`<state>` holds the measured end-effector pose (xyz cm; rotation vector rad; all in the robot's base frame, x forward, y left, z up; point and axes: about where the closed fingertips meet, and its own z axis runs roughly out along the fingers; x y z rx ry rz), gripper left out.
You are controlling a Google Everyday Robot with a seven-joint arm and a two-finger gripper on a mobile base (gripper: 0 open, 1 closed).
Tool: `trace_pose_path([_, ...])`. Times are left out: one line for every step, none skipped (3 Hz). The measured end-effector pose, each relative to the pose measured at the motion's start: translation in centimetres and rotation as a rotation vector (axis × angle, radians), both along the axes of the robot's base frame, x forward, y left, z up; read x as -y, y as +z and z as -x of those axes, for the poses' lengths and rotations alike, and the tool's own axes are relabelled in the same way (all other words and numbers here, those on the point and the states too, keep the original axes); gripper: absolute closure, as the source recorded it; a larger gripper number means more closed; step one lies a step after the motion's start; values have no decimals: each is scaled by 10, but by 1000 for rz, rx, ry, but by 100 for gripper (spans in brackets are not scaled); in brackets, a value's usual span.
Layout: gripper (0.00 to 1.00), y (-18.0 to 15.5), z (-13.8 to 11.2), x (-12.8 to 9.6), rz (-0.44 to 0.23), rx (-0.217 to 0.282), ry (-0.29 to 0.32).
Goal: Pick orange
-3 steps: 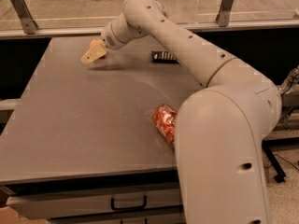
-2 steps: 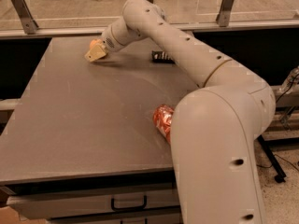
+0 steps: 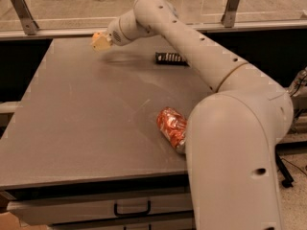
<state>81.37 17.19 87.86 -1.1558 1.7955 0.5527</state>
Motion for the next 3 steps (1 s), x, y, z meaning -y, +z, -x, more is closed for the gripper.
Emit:
trace_pose_path([100,32,34,-1,-95,44,102])
trace_pose_path([100,56,88,-18,-196,73,291])
trace_pose_path([100,70,110,-43,-215,142,387])
